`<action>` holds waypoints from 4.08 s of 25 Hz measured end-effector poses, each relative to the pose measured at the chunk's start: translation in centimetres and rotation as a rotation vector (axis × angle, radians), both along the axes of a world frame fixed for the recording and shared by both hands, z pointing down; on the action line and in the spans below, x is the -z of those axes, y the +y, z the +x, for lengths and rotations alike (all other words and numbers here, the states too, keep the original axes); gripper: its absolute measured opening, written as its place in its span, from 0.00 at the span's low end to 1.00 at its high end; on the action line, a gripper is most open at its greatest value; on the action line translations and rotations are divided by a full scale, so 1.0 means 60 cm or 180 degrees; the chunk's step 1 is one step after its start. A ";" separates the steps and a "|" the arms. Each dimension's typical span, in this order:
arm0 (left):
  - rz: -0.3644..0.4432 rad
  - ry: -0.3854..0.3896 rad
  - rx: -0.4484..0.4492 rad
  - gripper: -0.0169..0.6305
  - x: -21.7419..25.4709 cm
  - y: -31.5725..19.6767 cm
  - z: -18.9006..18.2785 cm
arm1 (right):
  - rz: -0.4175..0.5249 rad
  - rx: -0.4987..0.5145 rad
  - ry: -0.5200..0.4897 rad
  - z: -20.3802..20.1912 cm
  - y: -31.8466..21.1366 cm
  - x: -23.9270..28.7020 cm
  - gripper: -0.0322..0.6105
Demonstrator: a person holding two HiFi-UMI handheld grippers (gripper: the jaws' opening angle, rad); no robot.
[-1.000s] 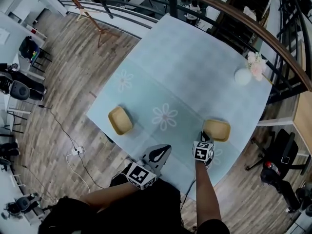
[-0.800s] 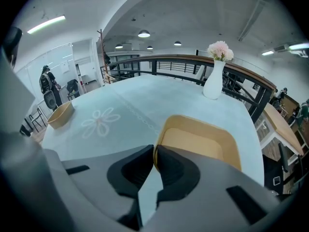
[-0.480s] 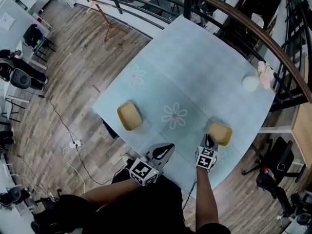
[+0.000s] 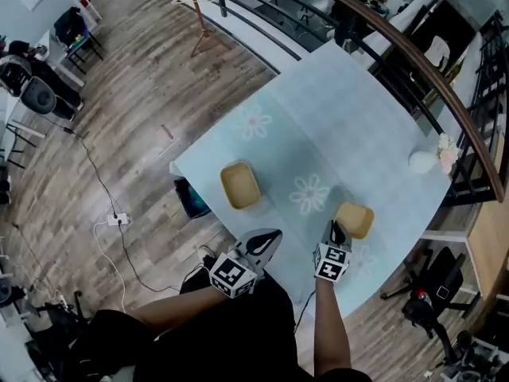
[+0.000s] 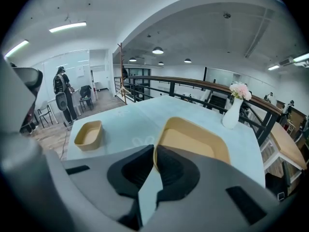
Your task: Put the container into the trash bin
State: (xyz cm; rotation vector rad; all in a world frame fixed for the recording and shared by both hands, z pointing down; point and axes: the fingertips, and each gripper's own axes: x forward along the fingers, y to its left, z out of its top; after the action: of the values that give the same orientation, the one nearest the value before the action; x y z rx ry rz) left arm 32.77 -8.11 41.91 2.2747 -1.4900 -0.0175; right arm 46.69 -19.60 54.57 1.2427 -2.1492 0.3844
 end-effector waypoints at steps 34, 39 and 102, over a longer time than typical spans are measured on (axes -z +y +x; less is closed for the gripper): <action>-0.0111 0.0165 0.1970 0.04 -0.046 0.475 -0.659 | 0.0047 0.2645 0.0234 -0.828 0.502 -0.003 0.12; -0.0269 0.0099 0.2100 0.04 -0.071 0.481 -0.711 | -0.0109 0.2818 0.0170 -0.893 0.524 -0.038 0.12; -0.0877 -0.0348 -0.0484 0.04 -0.468 0.287 -1.030 | -0.1185 -0.1288 -0.0490 -1.057 0.423 -0.620 0.12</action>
State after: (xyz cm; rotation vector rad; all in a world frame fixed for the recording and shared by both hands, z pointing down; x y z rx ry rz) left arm -29.02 9.09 69.98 2.1842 -1.2770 0.3406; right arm -16.70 5.76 91.76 1.4542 -1.8211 1.0295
